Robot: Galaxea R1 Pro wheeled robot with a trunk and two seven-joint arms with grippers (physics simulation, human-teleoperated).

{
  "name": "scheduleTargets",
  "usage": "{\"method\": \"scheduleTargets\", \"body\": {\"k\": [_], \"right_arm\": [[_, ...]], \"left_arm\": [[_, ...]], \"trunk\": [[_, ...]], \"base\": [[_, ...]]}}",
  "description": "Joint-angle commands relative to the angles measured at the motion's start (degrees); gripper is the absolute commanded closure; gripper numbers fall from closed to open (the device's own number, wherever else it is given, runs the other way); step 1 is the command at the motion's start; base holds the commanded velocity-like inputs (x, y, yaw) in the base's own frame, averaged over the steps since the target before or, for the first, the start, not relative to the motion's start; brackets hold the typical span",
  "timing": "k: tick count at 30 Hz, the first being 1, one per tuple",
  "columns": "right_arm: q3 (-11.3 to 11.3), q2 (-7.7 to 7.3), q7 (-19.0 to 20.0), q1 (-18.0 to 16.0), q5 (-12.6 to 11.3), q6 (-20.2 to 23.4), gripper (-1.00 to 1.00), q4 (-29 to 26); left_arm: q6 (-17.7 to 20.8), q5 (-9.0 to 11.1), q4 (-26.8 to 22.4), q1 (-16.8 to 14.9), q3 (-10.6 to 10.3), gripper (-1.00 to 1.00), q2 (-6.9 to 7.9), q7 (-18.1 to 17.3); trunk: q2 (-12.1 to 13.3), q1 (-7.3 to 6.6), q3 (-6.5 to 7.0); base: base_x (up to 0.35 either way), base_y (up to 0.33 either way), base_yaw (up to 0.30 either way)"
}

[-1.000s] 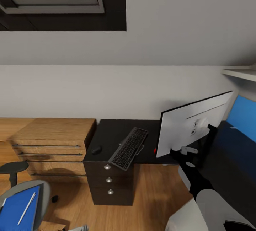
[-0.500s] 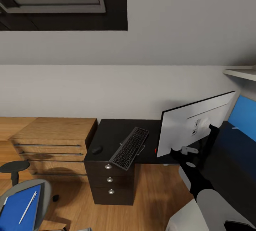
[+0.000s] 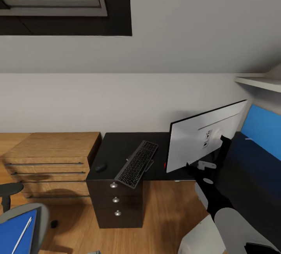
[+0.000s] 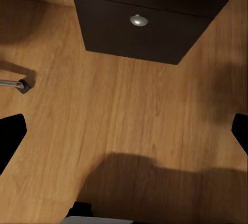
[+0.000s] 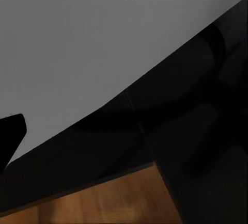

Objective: In the bedroom, organize the workspace by keeping the computer under the desk, ensuring the monitor is on the desk, placing the keyboard on the desk next to the monitor, placing the mouse on the desk next to the keyboard, moving the folder from the swivel chair onto the desk next to the mouse, stacking the notebook on top of the folder with the pen on top of the notebook, and positioning the swivel chair next to the desk.

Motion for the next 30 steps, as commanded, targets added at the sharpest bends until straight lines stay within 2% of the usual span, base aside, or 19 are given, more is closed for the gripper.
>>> {"method": "scheduleTargets", "body": {"k": [1, 8, 22, 30], "right_arm": [[0.05, 0.02, -0.11, -0.04, -0.38, -0.09, -1.0, 0.01], [0.06, 0.09, -0.17, -0.04, -0.38, -0.09, -1.0, 0.01], [-0.02, 0.01, -0.2, -0.04, -0.34, -0.13, -1.0, -0.07], [-0.03, -0.11, -0.12, -0.04, -0.26, -0.17, -1.0, -0.05]], "left_arm": [[0.19, 0.6, -0.12, 0.0, -0.06, -1.0, 0.02, 0.43], [0.23, 0.6, 0.0, 0.0, 0.16, -1.0, 0.03, 0.48], [0.2, 0.56, 1.47, 0.0, 0.36, -1.0, 0.1, 0.52], [0.14, 0.52, 2.16, 0.0, 0.49, -1.0, 0.17, 0.6]], "trunk": [[-0.06, 0.02, 0.0], [-0.06, 0.02, 0.42], [-0.06, 0.02, 0.54], [-0.06, 0.02, 0.94]], "base": [[0.0, 0.0, -0.2], [0.0, 0.0, -0.168], [0.0, 0.0, -0.027], [0.0, 0.0, -0.189]]}}
